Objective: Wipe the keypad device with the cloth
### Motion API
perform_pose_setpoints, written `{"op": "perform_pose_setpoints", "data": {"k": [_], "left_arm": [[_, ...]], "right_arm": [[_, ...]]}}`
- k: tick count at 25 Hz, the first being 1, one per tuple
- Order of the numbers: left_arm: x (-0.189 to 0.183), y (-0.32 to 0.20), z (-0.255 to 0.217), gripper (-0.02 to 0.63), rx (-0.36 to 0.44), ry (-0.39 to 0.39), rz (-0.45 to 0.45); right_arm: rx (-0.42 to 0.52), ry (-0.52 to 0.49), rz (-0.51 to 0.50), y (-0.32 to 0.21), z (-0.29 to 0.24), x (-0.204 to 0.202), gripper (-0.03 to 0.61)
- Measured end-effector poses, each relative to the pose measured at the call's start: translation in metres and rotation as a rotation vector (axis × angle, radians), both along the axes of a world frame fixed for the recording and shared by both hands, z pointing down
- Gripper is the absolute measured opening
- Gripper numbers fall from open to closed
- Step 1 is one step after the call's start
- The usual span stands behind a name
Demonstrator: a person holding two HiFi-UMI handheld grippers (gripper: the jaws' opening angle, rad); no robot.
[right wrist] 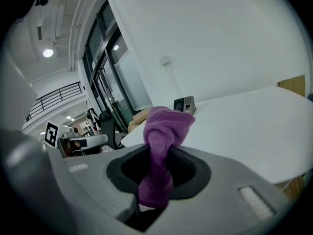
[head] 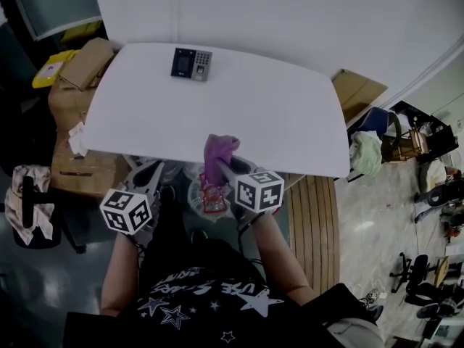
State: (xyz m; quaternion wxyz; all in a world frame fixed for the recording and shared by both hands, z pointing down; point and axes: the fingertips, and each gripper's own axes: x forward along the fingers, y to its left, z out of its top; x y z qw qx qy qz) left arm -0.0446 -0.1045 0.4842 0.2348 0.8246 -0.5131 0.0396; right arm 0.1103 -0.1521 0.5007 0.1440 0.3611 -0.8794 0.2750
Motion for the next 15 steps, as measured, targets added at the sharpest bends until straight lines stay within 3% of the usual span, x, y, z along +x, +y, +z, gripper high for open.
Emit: {"op": "perform_pose_setpoints", "data": {"k": [15], "left_arm": [[-0.040, -0.083, 0.006, 0.008, -0.005, 0.021, 0.035]], "right_arm": [[-0.017, 0.013, 0.046, -0.072, 0.008, -0.038, 0.100]]}}
